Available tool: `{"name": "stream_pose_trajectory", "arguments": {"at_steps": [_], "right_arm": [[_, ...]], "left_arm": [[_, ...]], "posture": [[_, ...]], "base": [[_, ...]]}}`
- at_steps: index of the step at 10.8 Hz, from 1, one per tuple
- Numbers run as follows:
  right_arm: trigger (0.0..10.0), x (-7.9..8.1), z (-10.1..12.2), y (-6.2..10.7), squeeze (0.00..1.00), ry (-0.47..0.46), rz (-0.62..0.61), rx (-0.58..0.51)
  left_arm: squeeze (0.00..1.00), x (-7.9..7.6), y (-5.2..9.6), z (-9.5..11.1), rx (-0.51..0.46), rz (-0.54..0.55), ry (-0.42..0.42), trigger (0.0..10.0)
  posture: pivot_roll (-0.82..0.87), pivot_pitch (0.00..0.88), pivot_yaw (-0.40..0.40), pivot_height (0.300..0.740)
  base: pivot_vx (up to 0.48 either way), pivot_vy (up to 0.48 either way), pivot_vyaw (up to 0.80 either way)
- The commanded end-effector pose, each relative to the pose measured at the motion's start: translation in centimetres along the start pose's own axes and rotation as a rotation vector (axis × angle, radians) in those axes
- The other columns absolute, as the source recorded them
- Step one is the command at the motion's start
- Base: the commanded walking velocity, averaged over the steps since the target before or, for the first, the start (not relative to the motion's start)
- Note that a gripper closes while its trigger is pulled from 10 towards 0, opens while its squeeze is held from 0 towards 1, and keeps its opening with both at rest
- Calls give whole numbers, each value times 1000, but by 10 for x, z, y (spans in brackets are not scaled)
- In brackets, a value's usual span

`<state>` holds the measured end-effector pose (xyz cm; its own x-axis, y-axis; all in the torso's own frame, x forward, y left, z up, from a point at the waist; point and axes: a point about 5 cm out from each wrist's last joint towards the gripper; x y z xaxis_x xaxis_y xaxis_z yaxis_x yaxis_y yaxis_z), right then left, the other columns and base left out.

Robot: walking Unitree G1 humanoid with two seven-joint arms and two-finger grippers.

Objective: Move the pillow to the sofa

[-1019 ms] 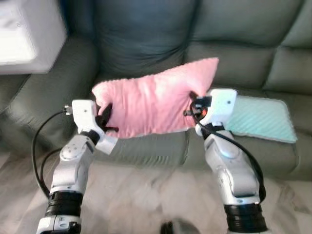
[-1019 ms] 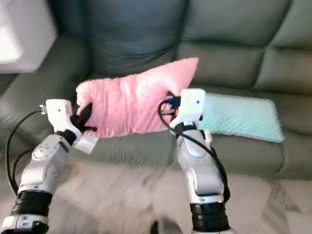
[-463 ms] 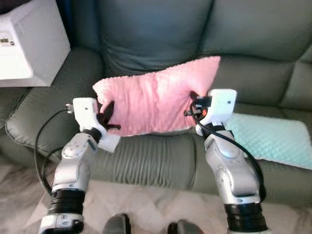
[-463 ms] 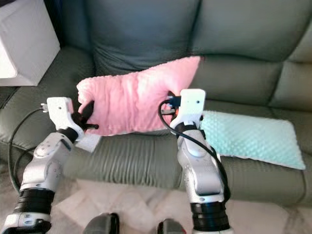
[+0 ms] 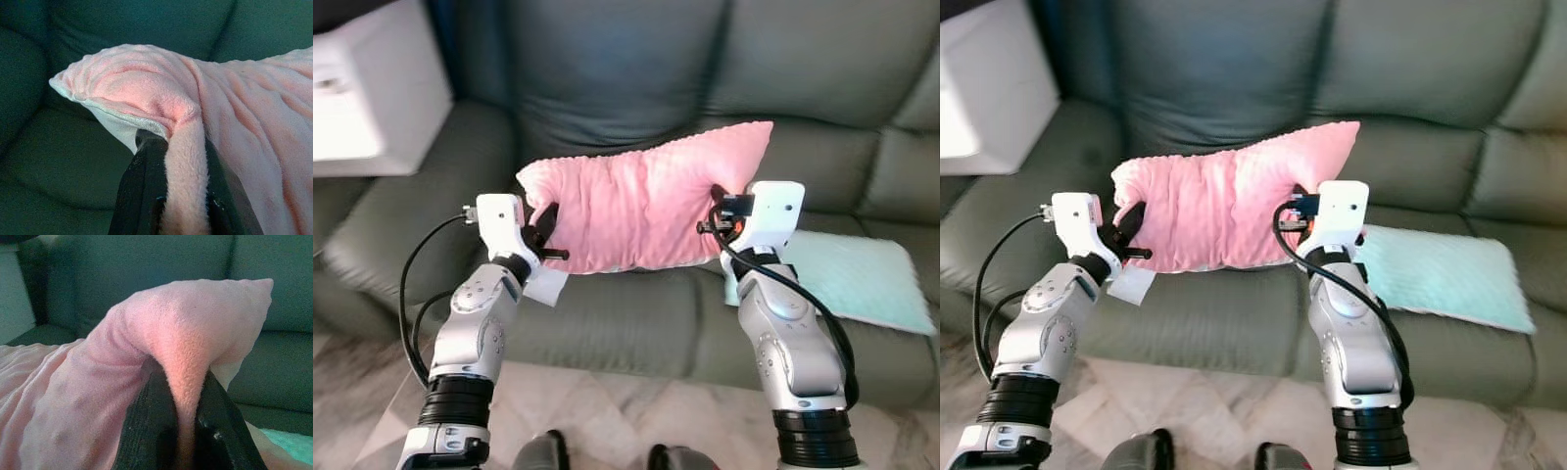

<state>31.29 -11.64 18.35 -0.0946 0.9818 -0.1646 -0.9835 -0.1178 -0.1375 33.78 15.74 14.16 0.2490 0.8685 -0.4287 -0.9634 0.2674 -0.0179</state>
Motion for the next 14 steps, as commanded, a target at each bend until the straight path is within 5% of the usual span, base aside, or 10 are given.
{"name": "stream_pose_trajectory", "arguments": {"at_steps": [1, 8, 14], "right_arm": [[10000, 2, 7, 0, 0, 0, 5, -31], [10000, 0, 9, 0, 0, 9, -10, -43], [10000, -1, 9, 0, 0, 19, -12, -51]], "left_arm": [[0, -2, -1, 2, 3, -15, -19, 10000], [0, -5, 0, -2, 2, -20, -16, 10000], [0, -10, -1, -1, -37, -40, -51, 10000]], "posture": [[-81, 192, -60, 740], [-81, 194, -56, 740], [-80, 187, -59, 740]], "base": [[0, 480, 0], [0, 450, 0], [0, 0, 0]]}}
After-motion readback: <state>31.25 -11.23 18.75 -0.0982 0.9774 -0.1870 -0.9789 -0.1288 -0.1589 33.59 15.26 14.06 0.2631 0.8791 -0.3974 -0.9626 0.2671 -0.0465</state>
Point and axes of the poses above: a point about 5 cm out from each wrist's last joint towards the gripper, its own y axis pointing back from the gripper into the wrist, its own z axis along the axis of the wrist's last joint, x = y × z, and after that the axes turned 14 degrees about y, right-handed
